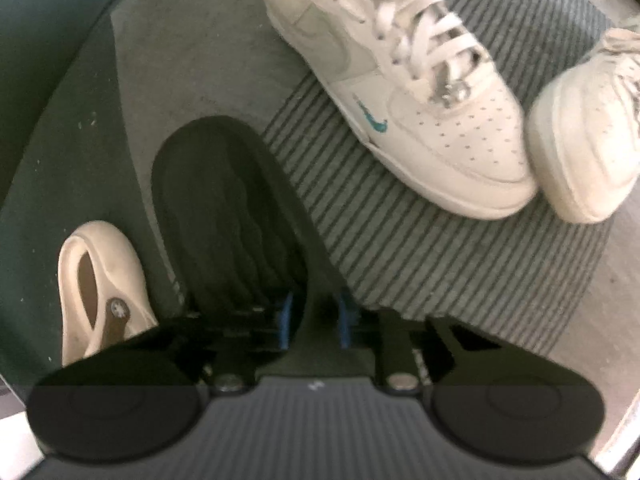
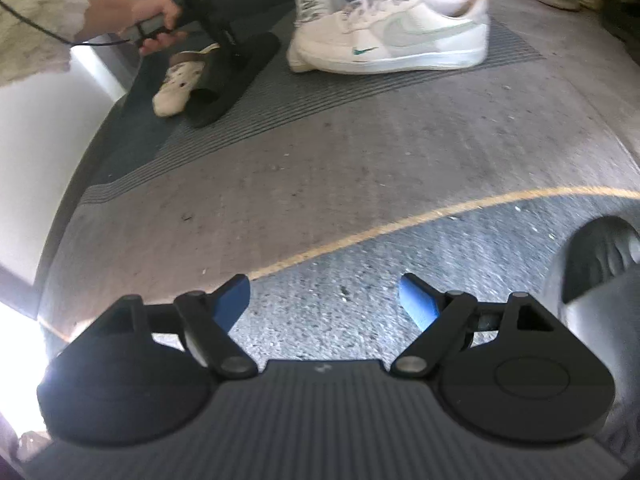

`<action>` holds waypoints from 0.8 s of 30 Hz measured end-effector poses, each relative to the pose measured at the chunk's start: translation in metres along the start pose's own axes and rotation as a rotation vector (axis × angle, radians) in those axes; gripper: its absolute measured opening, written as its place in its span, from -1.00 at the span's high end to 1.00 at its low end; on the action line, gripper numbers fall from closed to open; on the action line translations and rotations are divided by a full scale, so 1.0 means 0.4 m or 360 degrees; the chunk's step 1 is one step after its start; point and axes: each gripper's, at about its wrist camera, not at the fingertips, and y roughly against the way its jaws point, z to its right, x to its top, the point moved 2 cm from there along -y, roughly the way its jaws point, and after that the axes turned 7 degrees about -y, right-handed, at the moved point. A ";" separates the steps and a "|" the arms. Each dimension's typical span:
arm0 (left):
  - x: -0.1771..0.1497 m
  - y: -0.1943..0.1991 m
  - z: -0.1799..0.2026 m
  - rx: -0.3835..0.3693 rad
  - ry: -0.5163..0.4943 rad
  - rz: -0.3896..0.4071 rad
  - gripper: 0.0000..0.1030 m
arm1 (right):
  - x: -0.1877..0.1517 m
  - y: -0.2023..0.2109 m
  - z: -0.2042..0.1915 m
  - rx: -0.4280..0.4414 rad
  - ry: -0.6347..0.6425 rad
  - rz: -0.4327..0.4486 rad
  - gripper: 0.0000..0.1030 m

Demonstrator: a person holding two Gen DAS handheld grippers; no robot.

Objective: Organize scattered shoes
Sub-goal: 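Lift the black slide with the left gripper toward the right gripper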

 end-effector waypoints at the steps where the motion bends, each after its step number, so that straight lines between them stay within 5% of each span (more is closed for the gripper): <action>1: -0.009 0.014 0.005 -0.0026 0.0000 0.0013 0.69 | -0.002 0.005 0.003 -0.0006 0.0000 0.0006 -0.63; 6: -0.043 0.111 0.007 -0.0156 0.0071 0.0158 0.75 | -0.003 0.019 0.010 0.0012 0.0025 0.0023 -0.63; 11: -0.078 0.188 0.039 -0.0151 0.0117 0.0240 0.75 | 0.007 0.040 0.011 0.0061 0.0065 0.0052 -0.63; 24: -0.239 0.330 0.436 -0.0350 0.0383 0.0554 0.74 | -0.009 0.183 0.037 0.0220 0.0026 0.0203 -0.63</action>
